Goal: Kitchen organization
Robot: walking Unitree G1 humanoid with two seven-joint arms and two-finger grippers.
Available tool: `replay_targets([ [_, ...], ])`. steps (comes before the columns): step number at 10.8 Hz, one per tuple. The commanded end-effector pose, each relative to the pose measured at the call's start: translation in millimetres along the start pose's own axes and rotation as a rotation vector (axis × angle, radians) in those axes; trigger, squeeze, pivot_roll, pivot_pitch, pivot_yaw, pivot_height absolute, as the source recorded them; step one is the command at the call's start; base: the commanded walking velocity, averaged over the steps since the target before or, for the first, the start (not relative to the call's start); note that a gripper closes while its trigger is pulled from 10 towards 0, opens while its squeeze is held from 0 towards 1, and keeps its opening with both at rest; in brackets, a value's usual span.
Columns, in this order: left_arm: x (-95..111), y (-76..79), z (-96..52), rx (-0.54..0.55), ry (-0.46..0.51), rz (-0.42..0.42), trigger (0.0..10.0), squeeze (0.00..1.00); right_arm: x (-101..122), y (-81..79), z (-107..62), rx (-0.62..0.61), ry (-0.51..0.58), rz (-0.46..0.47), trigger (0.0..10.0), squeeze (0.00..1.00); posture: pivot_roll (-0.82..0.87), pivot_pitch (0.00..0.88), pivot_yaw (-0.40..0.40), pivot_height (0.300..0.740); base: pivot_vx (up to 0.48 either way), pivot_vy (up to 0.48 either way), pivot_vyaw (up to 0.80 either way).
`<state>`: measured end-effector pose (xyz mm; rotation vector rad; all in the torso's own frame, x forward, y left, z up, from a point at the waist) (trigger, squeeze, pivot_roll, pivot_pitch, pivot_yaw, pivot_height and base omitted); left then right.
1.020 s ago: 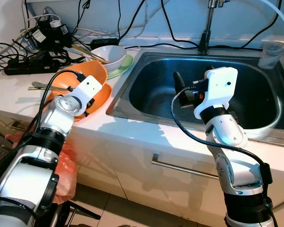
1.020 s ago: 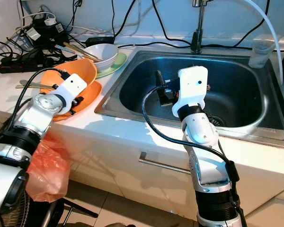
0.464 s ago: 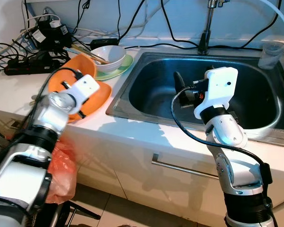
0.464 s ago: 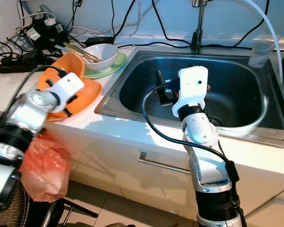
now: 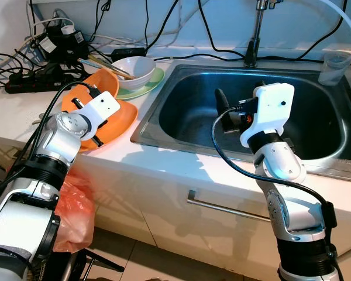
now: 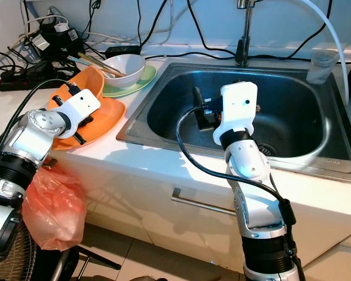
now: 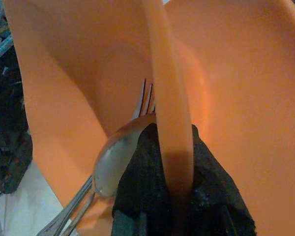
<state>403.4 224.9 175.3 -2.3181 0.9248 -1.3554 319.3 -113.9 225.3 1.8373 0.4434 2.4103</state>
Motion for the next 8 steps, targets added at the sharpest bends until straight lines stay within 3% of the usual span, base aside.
replay_targets([
  [1,-7,-2.4,-2.2,-0.016,-0.037,0.020,0.0,0.00,3,-1.8,1.4,0.001,0.014,-0.002,10.0,0.00,0.01,0.000,0.130,0.740,0.000,0.000,0.00],
  [5,-18,3.6,-6.9,-0.100,-0.088,0.098,0.0,0.00,3,-2.1,1.9,0.003,0.017,-0.004,10.0,0.00,0.01,0.000,0.128,0.740,0.000,0.000,0.00],
  [8,-24,-0.4,-14.5,-0.125,-0.107,0.138,0.0,0.00,3,-3.4,1.8,0.020,0.014,0.001,10.0,0.00,0.01,0.000,0.126,0.740,0.000,0.000,0.00],
])
Point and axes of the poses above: a point about 5 cm out from each wrist's last joint towards the gripper, its own z axis pointing out of the wrist towards the gripper, its own x axis along the axis of the wrist's last joint, y = z × x, the point moved 2 cm from there along z, pointing out of the wrist towards the gripper, and after that the axes turned 10 degrees about -z, right-handed, at the moved point
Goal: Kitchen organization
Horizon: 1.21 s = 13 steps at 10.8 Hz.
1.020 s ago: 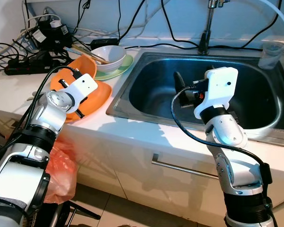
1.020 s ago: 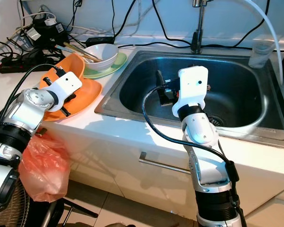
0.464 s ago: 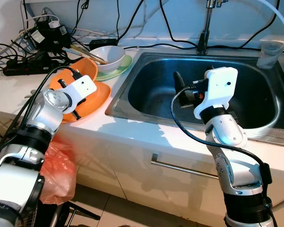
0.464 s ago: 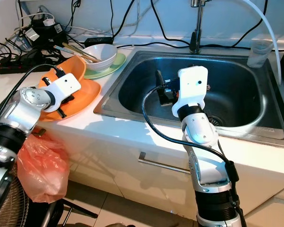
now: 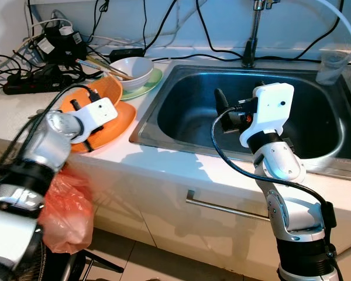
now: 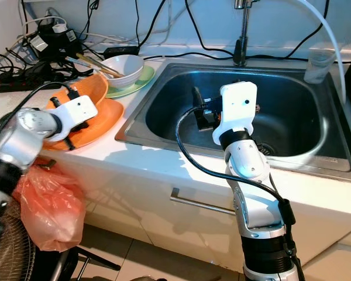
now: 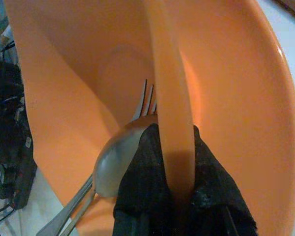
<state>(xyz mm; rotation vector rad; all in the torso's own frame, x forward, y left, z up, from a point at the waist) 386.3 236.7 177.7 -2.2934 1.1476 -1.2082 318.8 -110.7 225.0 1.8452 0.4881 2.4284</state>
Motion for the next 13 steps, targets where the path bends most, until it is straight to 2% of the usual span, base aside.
replay_targets([
  [1,-16,4.6,0.1,-0.042,-0.067,0.000,0.0,0.00,3,-8.0,1.8,0.055,0.015,0.020,10.0,0.00,0.01,0.000,0.126,0.740,0.000,0.000,0.00],
  [3,-19,7.8,-2.9,-0.060,-0.080,0.014,0.0,0.00,-2,-22.7,-2.7,0.223,-0.012,0.040,10.0,0.00,0.02,0.000,0.123,0.740,0.000,0.000,0.00],
  [6,-21,14.1,-5.2,-0.095,-0.091,0.035,0.0,0.00,-12,-39.1,-21.1,0.450,-0.055,0.037,10.0,0.00,0.02,0.000,0.118,0.740,0.000,0.000,0.00],
  [10,-28,17.0,-8.0,-0.122,-0.120,0.070,0.0,0.00,-13,-38.5,-23.0,0.467,-0.063,0.034,10.0,0.00,0.02,0.000,0.120,0.740,0.000,0.000,0.00],
  [13,-42,22.1,-11.4,-0.160,-0.174,0.122,0.1,0.00,-14,-36.2,-22.5,0.457,-0.067,0.029,10.0,0.00,0.03,0.000,0.123,0.740,0.000,0.000,0.00],
])
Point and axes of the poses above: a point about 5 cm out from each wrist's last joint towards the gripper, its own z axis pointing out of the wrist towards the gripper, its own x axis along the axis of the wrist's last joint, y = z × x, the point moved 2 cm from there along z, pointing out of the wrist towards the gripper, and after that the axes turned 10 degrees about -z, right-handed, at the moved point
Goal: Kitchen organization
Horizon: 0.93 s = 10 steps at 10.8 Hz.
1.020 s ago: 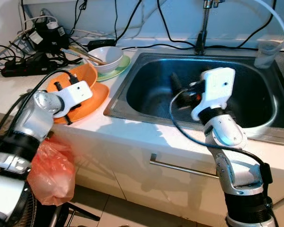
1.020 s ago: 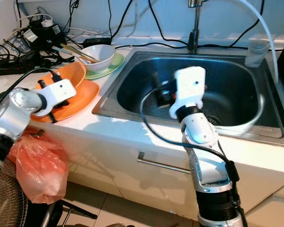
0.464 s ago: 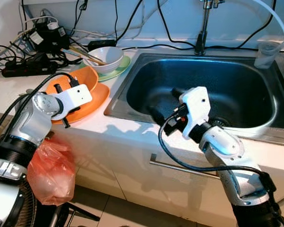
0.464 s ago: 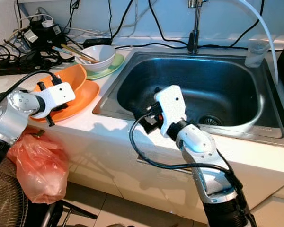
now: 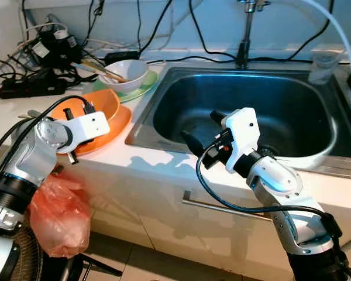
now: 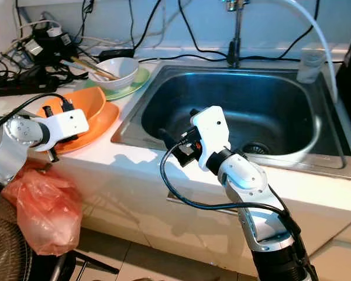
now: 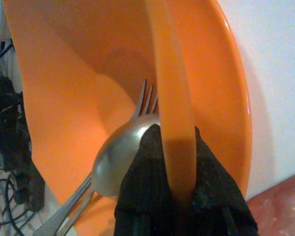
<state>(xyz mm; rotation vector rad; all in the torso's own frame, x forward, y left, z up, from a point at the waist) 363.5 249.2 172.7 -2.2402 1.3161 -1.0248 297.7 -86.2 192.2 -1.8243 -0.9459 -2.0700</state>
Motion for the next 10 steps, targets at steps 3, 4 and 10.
replay_targets([
  [3,-30,17.7,13.1,-0.089,-0.122,-0.006,1.8,0.00,7,-4.2,-0.4,0.022,0.024,0.003,10.0,0.00,0.02,0.000,0.130,0.740,0.000,0.000,0.00],
  [4,-33,18.2,14.4,-0.087,-0.137,0.003,2.1,0.00,7,-4.7,-0.7,0.023,0.023,0.004,10.0,0.00,0.02,0.000,0.134,0.740,0.000,0.000,0.00],
  [10,-37,21.9,18.4,-0.108,-0.153,0.008,10.0,1.00,4,-6.8,-2.2,0.023,0.010,-0.009,10.0,0.00,0.02,0.000,0.139,0.740,0.000,0.000,0.00],
])
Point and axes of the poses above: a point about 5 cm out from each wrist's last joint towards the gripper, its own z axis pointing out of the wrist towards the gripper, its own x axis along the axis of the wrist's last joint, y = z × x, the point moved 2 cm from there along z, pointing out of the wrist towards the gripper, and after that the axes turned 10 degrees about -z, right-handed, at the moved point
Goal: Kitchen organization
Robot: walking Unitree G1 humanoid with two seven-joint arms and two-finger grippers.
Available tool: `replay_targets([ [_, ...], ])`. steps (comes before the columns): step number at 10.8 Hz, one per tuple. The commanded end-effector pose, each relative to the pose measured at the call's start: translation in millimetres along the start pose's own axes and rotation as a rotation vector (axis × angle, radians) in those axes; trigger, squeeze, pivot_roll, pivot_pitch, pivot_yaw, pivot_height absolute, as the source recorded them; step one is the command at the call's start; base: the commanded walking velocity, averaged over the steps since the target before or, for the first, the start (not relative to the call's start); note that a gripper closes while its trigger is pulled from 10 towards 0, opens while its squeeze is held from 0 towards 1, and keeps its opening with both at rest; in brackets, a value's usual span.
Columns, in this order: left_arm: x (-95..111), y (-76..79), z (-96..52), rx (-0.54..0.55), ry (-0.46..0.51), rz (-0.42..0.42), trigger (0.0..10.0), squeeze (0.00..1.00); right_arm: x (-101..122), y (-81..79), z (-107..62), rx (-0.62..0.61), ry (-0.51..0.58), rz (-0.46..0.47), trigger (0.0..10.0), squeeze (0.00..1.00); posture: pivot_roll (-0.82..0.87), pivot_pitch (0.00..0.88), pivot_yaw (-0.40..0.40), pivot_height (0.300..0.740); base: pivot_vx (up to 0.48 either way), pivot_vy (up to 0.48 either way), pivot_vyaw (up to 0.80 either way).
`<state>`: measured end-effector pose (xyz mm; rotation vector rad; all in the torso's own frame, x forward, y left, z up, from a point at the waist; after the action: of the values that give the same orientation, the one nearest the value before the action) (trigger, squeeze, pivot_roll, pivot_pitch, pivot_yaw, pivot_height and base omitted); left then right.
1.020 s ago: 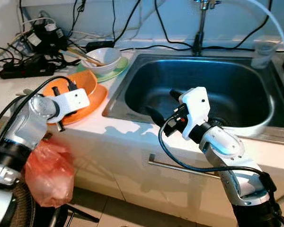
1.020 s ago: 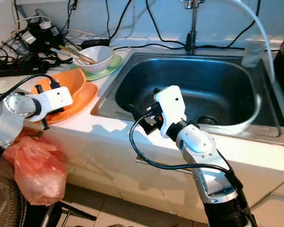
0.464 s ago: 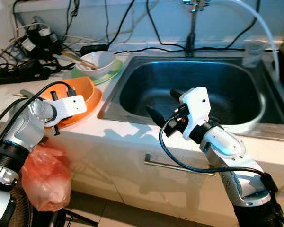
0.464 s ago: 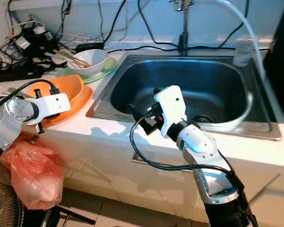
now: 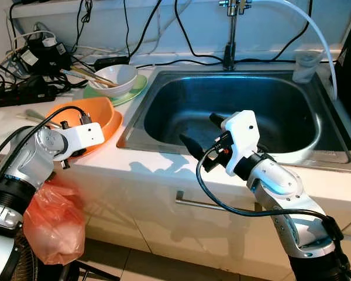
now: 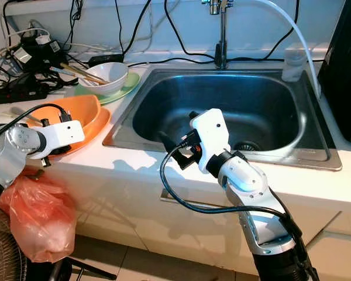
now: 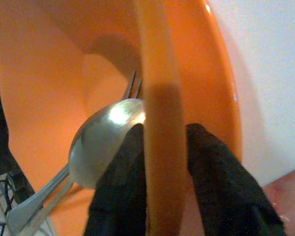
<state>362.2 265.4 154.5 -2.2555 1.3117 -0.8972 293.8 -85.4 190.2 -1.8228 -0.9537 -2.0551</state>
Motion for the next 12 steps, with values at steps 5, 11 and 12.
replay_targets([
  [5,-10,13.4,7.9,-0.077,-0.052,-0.006,10.0,1.00,5,-1.8,0.8,0.002,0.013,-0.027,10.0,0.00,0.01,0.000,0.140,0.740,0.000,0.000,0.00],
  [11,0,15.6,-12.1,-0.181,-0.026,0.089,10.0,1.00,6,2.4,2.0,-0.002,0.015,-0.041,10.0,0.00,0.02,0.000,0.134,0.740,0.000,0.000,0.00],
  [12,0,17.0,-13.6,-0.189,-0.030,0.098,10.0,1.00,6,2.6,2.2,-0.003,0.015,-0.042,10.0,0.00,0.02,0.000,0.134,0.740,0.000,0.000,0.00],
])
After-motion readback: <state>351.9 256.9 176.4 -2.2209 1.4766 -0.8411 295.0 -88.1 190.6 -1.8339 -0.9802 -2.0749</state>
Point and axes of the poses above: a point about 5 cm out from each wrist's last joint towards the gripper, its own z axis pointing out of the wrist towards the gripper, its own x axis along the axis of the wrist's last joint, y = z × x, the point moved 2 cm from there along z, pointing out of the wrist towards the gripper, and after that the axes turned 10 degrees about -z, right-handed, at the moved point
